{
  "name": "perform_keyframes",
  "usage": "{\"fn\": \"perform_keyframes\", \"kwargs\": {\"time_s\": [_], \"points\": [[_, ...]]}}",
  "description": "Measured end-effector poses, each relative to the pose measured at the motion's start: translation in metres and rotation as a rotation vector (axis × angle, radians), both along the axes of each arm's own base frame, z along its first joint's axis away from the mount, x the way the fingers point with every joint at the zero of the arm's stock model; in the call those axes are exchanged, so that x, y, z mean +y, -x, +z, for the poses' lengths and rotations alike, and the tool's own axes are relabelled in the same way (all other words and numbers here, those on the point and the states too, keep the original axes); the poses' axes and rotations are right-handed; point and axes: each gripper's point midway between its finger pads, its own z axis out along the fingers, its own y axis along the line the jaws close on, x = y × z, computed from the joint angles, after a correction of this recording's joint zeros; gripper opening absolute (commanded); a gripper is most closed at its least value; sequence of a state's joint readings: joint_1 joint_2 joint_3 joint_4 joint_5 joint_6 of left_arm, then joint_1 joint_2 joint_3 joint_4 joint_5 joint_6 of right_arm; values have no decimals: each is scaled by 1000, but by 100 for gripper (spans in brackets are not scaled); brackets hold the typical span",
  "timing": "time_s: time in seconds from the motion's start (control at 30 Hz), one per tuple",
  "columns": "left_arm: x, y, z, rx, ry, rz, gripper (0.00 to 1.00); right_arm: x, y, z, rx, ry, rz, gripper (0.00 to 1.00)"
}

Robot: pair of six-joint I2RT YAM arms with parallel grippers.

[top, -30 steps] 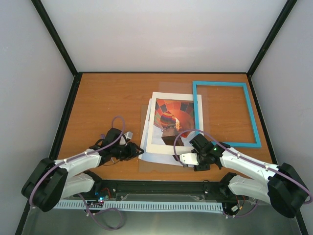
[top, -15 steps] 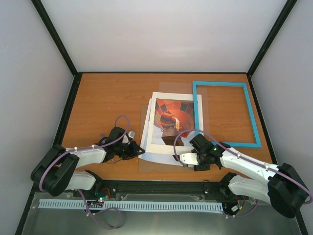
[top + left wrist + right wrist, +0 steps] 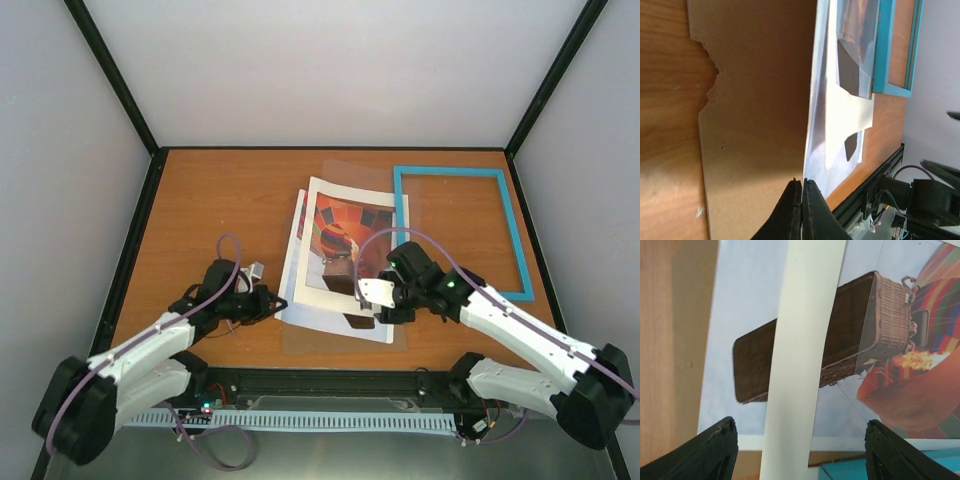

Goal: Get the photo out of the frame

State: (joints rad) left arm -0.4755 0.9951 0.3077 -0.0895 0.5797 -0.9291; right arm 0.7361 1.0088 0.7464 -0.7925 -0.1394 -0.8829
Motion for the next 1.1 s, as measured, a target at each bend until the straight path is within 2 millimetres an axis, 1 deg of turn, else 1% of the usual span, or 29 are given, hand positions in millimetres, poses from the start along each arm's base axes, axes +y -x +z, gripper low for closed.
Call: {"fn": "perform_keyframes", "kwargs": {"time_s": [0.07,0.1,0.17,0.23,0.27,0.4,0.5,0.53,0.6,0.67,0.73,0.77,0.9,1.1], "points": [[4,6,7,-8,-1,7,1,11,-7,1,17,-31,-21,67],[7,9,10,-13,0,11,1,17,-12,-4,39,-36,-37,66],[12,18,13,-9,1,20,1,27,-22,-21,89,-20,-70,65],[17,27,11,5,3,31,2,34,-30,-42,142,14,-105,63],[20,31,8,17,-1,38,5,37,-36,-54,164,33,-125,63],[28,42,-7,63,-14,64,16,39,-47,-80,188,80,-179,63],[30,46,-21,107,-27,78,26,38,-50,-85,184,91,-196,63],[30,46,-25,117,-29,80,33,39,-51,-86,182,89,-199,63],[29,44,-33,136,-35,85,36,38,-51,-88,184,89,-205,63],[28,41,-42,158,-45,88,37,38,-51,-92,192,97,-209,63],[28,38,-50,178,-61,89,35,37,-49,-98,205,108,-212,63],[27,36,-51,179,-61,86,33,37,-49,-98,205,107,-212,63],[24,19,-46,124,-52,90,27,38,-49,-98,208,102,-211,63],[17,-7,-32,40,-41,82,27,38,-48,-98,210,98,-208,63]]}}
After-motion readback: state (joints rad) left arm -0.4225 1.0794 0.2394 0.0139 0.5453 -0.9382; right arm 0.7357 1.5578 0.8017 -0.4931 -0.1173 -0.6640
